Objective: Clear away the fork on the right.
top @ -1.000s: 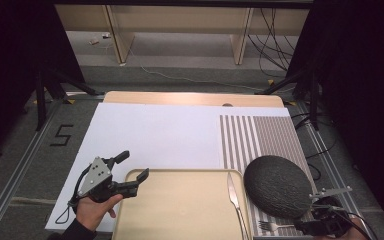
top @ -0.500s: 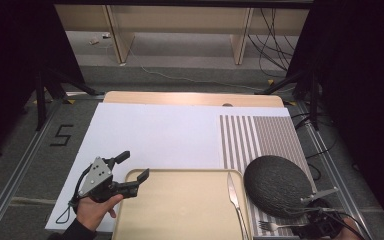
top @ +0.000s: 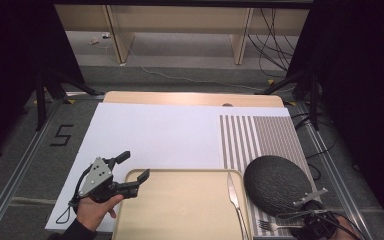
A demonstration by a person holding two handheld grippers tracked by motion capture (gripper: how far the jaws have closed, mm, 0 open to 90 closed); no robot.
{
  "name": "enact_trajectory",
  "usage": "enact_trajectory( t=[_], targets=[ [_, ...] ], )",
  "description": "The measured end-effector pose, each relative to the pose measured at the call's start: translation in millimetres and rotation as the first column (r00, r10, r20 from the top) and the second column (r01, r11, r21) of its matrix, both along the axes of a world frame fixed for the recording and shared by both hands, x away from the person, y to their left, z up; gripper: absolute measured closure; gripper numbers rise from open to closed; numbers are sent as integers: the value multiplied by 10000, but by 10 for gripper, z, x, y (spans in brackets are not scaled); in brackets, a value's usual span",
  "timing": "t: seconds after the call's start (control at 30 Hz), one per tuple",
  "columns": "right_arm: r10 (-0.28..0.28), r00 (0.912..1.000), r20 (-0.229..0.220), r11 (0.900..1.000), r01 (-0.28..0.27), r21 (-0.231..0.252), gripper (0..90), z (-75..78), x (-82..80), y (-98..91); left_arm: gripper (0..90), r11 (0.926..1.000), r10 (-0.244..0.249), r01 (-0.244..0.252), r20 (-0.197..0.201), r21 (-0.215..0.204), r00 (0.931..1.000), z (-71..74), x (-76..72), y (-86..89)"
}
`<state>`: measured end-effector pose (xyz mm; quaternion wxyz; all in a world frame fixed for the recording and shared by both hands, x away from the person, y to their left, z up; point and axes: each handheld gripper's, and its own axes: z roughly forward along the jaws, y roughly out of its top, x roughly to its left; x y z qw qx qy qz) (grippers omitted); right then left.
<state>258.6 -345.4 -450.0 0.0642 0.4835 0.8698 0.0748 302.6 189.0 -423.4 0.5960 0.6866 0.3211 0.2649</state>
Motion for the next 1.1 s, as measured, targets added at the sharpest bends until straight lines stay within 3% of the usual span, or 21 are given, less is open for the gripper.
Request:
enact_trajectory(
  t=[0.3, 0.43, 0.63, 0.8, 1.1],
  targets=[
    [887, 9960, -89, 9948, -890, -486, 586, 17, -14, 132, 161, 10000, -1, 1, -18, 2, 10000, -2, 1, -2],
    [1563, 9875, -226, 9844, -1576, -786, 658, 21, -13, 198, 161, 10000, 5, -5, -21, 22, 10000, -4, 2, -3],
    [2083, 9770, -462, 9743, -2114, -772, 733, 19, -2, 225, 161, 10000, 52, -52, -45, 34, 10000, -7, 7, 0],
    [2174, 9748, -501, 9725, -2207, -747, 753, 17, 1, 229, 161, 10000, 53, -53, -25, 25, 10000, -2, 5, 4],
    [2935, 9539, -633, 9465, -2992, -1211, 790, 17, -12, 308, 162, 10000, 30, -29, -13, 66, 10000, -4, 6, 0]
  ],
)
